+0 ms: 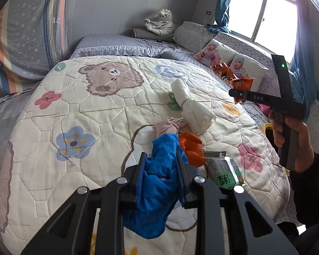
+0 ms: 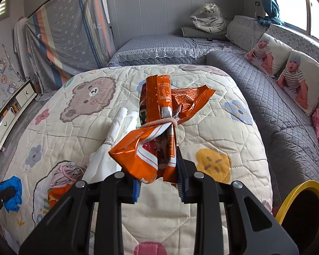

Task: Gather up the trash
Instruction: 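Carry the blue glove and orange snack bag with both grippers over the yellow bin, then open the left gripper dropping the blue glove while the right gripper releases the snack bag, then move both open grippers back over the bed toward the white tissue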

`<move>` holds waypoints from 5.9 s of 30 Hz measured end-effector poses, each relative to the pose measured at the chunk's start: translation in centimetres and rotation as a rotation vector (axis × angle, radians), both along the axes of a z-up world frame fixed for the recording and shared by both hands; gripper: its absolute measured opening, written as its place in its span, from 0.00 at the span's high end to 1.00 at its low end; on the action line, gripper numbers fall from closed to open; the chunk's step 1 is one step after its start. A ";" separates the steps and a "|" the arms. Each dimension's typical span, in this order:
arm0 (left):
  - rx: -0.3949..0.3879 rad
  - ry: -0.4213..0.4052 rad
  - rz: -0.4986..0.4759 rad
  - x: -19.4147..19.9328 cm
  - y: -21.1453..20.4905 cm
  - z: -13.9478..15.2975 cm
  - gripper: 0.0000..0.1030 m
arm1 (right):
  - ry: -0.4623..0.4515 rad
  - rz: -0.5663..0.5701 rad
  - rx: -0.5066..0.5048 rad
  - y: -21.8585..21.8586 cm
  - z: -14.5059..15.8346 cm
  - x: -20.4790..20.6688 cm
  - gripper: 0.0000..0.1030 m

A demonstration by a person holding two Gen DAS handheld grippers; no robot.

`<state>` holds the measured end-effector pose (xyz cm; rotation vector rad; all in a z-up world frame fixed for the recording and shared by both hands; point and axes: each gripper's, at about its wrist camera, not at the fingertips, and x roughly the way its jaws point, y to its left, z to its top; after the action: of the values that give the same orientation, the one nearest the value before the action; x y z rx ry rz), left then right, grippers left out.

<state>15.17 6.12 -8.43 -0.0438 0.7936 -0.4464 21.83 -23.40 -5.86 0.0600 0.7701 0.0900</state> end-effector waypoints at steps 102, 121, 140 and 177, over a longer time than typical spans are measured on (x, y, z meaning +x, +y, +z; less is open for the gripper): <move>0.033 -0.076 -0.579 0.6 -41.8 4.8 0.77 | 0.085 -0.580 0.041 -29.7 -5.6 -16.7 0.75; 0.048 0.045 -0.616 1.2 -48.0 0.1 0.77 | 0.156 -0.622 0.048 -30.5 -7.5 -18.6 0.75; -0.006 0.171 -0.627 2.9 -51.3 -2.1 0.76 | 0.179 -0.637 0.070 -31.2 -7.9 -20.2 0.74; -0.139 0.012 -0.260 10.0 -32.2 3.8 0.18 | 0.135 -0.617 0.054 -27.5 -4.7 -18.8 0.39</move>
<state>25.17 -26.07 -4.66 -0.0727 0.7827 -0.7476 3.03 -50.93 -10.51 0.3541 0.8548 -0.4836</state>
